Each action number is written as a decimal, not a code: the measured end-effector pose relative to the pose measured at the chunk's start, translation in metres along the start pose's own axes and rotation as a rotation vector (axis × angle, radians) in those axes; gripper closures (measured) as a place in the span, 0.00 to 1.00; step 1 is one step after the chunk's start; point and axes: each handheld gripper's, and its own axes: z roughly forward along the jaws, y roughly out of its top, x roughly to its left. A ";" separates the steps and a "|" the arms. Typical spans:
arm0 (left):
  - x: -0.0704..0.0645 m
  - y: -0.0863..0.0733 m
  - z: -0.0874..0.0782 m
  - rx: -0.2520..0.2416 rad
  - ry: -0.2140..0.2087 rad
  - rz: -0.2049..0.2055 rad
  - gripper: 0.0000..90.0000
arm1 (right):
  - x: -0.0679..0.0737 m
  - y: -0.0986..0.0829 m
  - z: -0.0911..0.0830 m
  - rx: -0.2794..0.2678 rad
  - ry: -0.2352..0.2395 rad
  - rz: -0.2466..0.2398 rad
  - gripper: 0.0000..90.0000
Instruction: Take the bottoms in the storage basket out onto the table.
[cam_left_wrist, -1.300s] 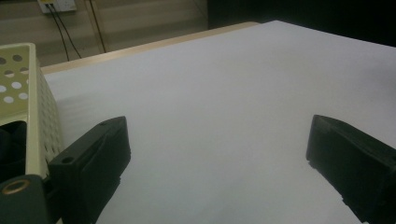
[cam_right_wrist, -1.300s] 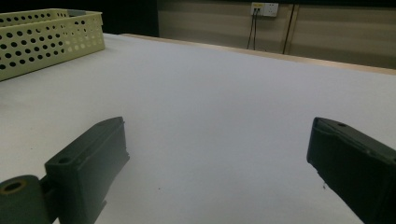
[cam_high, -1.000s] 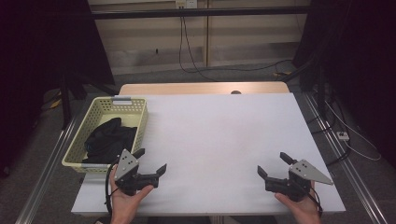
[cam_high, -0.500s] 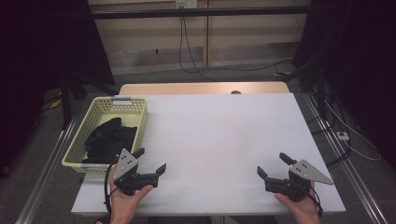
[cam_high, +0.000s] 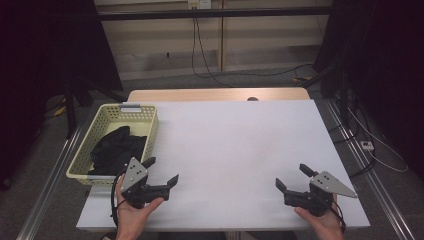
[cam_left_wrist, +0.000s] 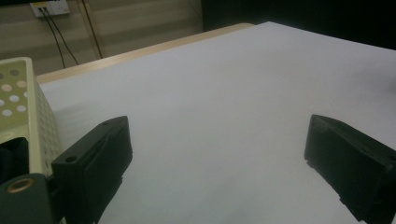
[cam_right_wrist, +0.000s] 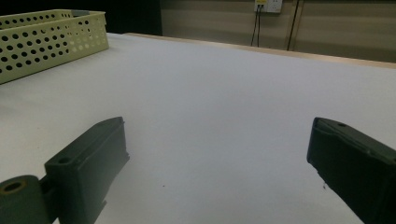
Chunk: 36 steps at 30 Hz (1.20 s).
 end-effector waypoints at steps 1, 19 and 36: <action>0.000 0.001 -0.001 0.000 0.002 0.000 0.08 | 0.000 0.000 0.000 0.000 0.000 0.000 0.06; 0.012 0.014 -0.017 -0.007 0.052 0.030 0.10 | 0.001 0.000 0.000 0.001 0.006 0.002 0.05; 0.028 0.026 -0.030 0.018 0.029 -0.009 0.13 | 0.001 0.000 0.000 0.002 0.004 0.009 0.05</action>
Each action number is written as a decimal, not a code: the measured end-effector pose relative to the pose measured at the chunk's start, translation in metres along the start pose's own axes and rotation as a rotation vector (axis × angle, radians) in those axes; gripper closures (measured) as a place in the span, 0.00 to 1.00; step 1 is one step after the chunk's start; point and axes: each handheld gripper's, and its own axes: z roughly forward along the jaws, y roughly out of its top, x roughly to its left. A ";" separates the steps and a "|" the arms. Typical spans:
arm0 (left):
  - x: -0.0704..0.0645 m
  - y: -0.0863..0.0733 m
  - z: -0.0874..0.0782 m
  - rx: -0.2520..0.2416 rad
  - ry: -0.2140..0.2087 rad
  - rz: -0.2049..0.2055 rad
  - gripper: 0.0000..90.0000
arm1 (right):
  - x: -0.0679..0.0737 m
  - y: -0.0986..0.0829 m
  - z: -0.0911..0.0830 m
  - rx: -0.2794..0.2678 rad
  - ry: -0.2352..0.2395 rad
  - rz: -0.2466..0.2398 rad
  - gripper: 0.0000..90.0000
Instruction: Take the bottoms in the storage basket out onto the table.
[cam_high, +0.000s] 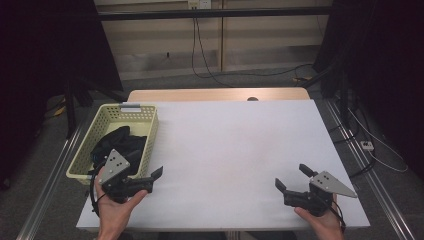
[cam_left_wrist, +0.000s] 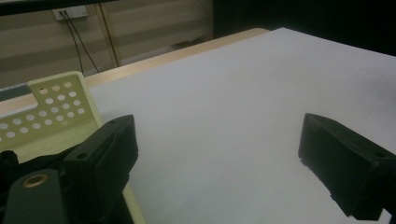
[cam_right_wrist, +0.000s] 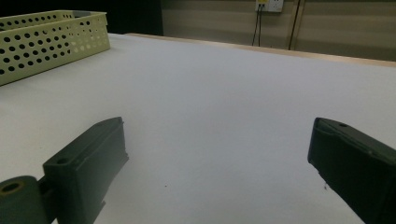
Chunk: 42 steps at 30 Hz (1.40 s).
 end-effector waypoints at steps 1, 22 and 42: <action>0.002 0.001 0.000 0.006 0.001 0.003 0.13 | 0.000 0.000 0.000 0.001 0.001 0.000 0.05; 0.030 0.016 -0.007 0.029 0.059 -0.035 0.10 | 0.000 -0.001 0.001 0.005 0.002 -0.002 0.05; 0.052 0.031 0.000 0.063 0.114 -0.060 0.10 | 0.000 -0.001 0.001 0.006 0.004 -0.001 0.05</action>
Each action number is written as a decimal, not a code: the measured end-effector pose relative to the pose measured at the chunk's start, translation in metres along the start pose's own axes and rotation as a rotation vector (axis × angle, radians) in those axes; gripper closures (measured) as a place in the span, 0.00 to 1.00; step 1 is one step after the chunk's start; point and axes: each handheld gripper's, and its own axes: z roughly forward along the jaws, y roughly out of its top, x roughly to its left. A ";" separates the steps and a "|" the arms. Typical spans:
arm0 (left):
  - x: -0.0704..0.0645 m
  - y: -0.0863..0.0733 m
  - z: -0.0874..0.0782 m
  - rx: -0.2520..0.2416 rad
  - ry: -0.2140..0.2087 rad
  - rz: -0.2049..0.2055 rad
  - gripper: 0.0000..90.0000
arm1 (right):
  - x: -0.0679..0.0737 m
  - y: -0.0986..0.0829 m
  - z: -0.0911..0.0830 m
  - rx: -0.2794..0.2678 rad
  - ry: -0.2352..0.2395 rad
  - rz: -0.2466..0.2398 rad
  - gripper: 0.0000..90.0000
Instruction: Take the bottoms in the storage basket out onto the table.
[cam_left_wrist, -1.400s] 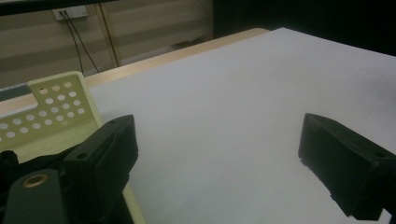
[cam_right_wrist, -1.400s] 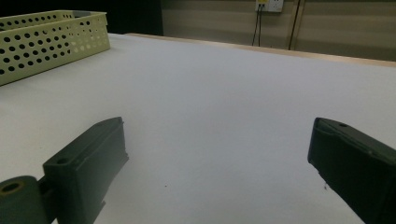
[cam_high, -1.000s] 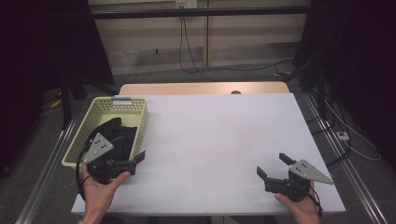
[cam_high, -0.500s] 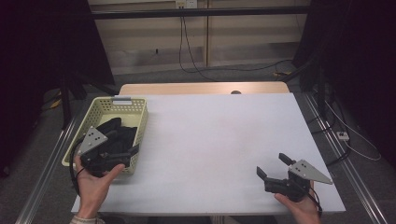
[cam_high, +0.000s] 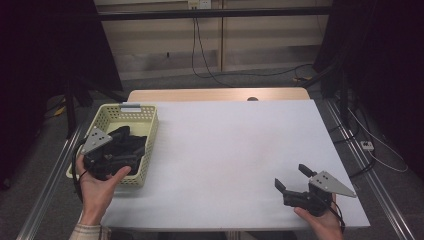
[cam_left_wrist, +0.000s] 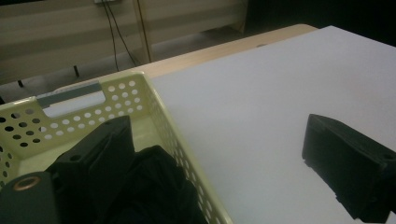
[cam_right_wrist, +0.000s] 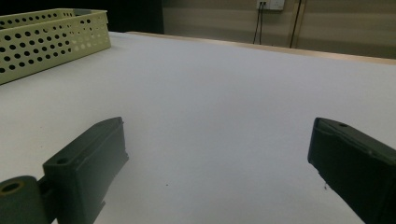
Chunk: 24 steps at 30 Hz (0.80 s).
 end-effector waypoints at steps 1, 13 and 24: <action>0.001 0.001 0.001 0.004 0.001 0.002 0.10 | 0.000 0.000 0.000 0.000 0.000 0.001 0.05; 0.011 0.005 0.009 0.036 0.032 -0.002 0.10 | 0.001 0.000 0.001 0.002 0.001 0.003 0.05; 0.024 0.014 0.023 0.050 0.047 -0.017 0.11 | 0.000 0.000 0.001 0.001 0.000 0.006 0.05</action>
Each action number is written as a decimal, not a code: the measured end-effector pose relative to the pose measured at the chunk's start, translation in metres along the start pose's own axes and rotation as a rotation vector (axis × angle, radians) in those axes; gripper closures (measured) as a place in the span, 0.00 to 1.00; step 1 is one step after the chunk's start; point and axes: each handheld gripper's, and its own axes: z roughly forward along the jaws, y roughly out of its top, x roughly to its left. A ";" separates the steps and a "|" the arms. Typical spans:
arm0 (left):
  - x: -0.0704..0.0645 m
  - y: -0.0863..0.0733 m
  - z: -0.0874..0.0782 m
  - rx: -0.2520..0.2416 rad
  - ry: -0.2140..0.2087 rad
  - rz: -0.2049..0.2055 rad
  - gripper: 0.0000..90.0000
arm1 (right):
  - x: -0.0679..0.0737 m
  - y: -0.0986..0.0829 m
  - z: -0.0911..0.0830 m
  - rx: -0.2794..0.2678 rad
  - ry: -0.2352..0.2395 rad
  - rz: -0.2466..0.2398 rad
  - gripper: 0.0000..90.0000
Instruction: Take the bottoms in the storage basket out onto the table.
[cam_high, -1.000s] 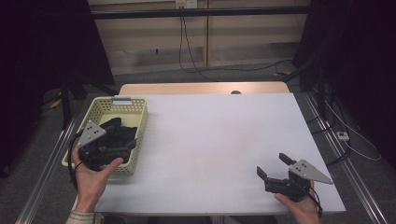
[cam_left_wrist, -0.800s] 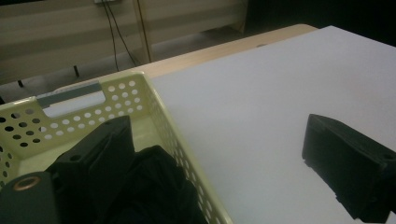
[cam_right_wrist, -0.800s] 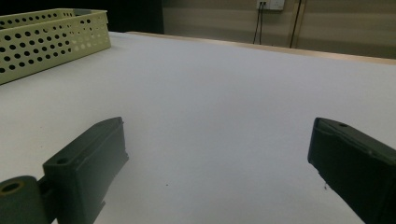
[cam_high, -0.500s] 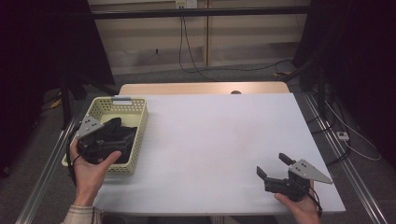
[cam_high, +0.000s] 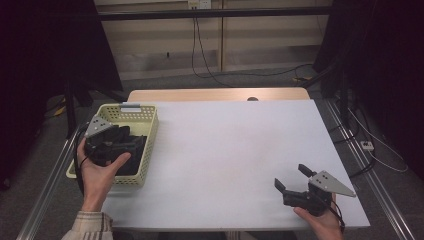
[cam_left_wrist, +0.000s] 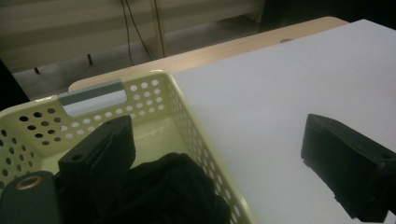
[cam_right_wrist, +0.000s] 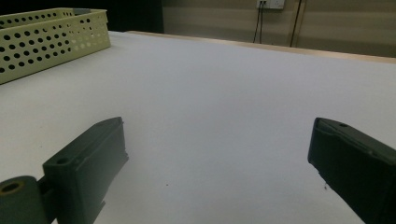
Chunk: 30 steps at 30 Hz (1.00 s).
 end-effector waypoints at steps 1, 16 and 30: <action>0.002 0.000 0.002 0.002 0.005 -0.011 0.11 | 0.000 0.000 0.000 0.002 0.000 -0.001 0.05; 0.020 -0.008 0.033 0.095 0.055 -0.037 0.12 | 0.000 0.000 0.000 0.003 0.001 -0.001 0.05; 0.031 -0.020 0.046 0.221 0.070 -0.037 0.11 | 0.000 0.000 0.000 0.006 0.002 -0.001 0.05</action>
